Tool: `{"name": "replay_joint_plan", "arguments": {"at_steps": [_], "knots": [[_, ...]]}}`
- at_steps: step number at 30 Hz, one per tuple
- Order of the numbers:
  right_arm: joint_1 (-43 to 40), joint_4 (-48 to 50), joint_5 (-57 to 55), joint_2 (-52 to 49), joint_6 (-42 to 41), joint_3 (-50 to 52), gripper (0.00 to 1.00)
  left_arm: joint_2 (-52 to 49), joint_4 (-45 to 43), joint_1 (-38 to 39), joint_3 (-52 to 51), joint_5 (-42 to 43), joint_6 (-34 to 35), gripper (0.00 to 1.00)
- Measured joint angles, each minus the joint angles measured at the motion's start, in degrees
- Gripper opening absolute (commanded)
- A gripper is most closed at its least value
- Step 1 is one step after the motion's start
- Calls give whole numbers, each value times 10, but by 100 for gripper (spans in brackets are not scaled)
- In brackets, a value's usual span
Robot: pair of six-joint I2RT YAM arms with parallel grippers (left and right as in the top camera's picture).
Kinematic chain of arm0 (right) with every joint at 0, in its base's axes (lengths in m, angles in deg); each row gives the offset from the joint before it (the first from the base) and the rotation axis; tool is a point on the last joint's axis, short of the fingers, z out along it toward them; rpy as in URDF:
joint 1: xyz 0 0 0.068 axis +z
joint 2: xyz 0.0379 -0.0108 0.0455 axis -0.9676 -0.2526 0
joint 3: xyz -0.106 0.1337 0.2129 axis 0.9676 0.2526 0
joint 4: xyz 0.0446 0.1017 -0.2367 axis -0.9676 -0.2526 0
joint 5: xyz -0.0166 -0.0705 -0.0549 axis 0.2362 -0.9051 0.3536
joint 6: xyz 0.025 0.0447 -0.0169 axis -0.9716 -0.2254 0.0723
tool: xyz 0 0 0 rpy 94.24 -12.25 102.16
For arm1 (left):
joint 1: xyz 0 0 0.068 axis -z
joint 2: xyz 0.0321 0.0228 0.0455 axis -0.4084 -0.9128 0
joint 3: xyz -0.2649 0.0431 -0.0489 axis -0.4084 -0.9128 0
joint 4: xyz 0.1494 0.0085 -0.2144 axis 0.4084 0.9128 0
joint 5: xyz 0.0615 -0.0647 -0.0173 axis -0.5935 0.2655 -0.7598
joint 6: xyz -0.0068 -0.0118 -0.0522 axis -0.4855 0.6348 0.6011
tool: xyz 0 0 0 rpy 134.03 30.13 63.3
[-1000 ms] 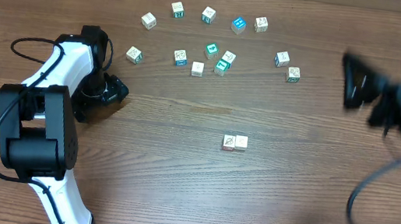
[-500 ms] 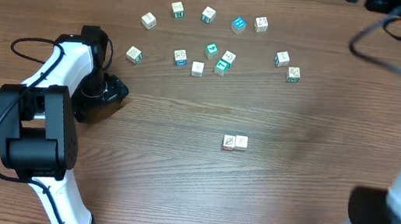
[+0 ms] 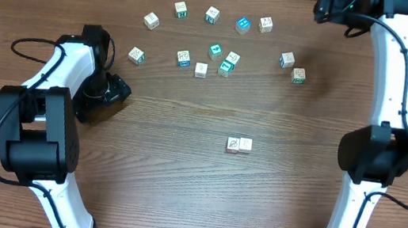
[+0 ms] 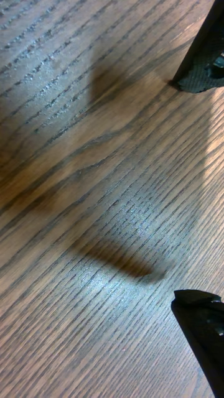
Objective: Form a horizontal line
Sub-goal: 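Swing the right gripper up to the rightmost block of the arc, then close the right gripper on the red-lettered 'E' block and lift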
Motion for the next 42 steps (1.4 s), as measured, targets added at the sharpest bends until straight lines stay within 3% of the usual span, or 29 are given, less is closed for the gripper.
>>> {"name": "replay_joint_plan", "arguments": {"at_steps": [1,3,7,13,30,42], "knots": [[0,-11,8,-5,1,0,94,0,0,0,0,0,0,100],[0,-19,24,-10,7,1,67,0,0,0,0,0,0,100],[0,-21,43,-11,4,1,59,0,0,0,0,0,0,100],[0,-23,47,-14,4,23,59,0,0,0,0,0,0,100],[27,93,28,-28,4,265,63,0,0,0,0,0,0,100],[45,111,-36,-28,3,292,57,0,-1,0,0,0,0,100]]}}
